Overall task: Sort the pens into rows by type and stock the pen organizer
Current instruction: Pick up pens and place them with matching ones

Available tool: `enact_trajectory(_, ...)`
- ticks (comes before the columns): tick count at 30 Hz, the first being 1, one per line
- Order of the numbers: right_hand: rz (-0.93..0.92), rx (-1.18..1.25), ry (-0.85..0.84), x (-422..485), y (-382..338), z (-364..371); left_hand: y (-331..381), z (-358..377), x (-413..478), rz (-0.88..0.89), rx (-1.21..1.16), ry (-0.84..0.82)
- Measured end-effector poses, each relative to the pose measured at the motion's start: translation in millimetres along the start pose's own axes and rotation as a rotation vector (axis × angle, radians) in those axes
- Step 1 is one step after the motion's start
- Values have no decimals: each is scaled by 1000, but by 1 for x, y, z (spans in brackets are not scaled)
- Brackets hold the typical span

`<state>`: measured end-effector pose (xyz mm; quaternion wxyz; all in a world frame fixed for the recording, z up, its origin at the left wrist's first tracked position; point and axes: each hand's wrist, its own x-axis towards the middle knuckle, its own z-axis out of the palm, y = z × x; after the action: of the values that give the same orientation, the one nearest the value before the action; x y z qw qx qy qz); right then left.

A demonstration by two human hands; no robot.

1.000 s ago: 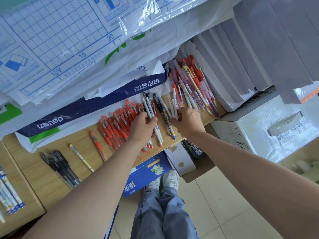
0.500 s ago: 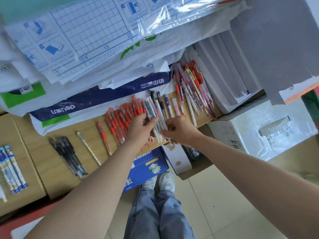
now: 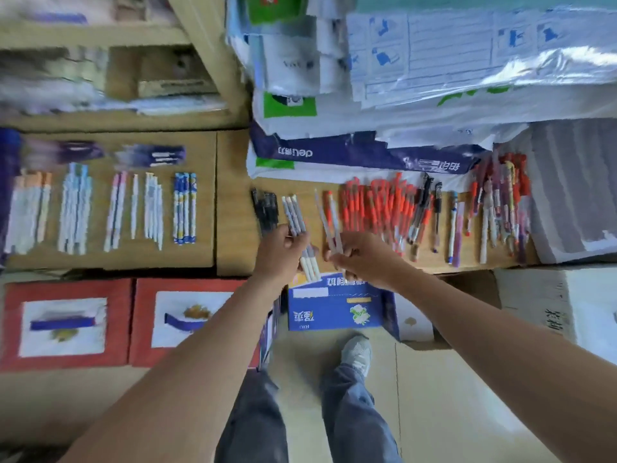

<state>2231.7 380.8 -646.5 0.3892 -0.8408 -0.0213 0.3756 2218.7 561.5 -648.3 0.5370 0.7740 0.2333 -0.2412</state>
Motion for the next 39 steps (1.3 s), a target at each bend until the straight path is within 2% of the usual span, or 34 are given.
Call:
enact_trajectory(5, -37, -35, -31, 17, -62, 52, -38, -75, -14, 11, 2, 64)
enact_trajectory(11, 21, -49, -64, 56, -136, 126, -73, -180, -21, 32, -83, 94)
enact_trajectory(19, 155, -71, -4, 123, -227, 221, -151, -322, 14, 58, -20, 27)
enact_trajectory(21, 191, -89, 19, 141, -238, 237, -152, -347, 20, 52, 1, 22)
enact_trajectory(28, 269, -203, 76, 195, -258, 262, -170, -377, 51, 38, -53, -4)
enact_trajectory(39, 329, -356, 163, 228, -270, 269, -179, -385, 82, 81, 24, -24)
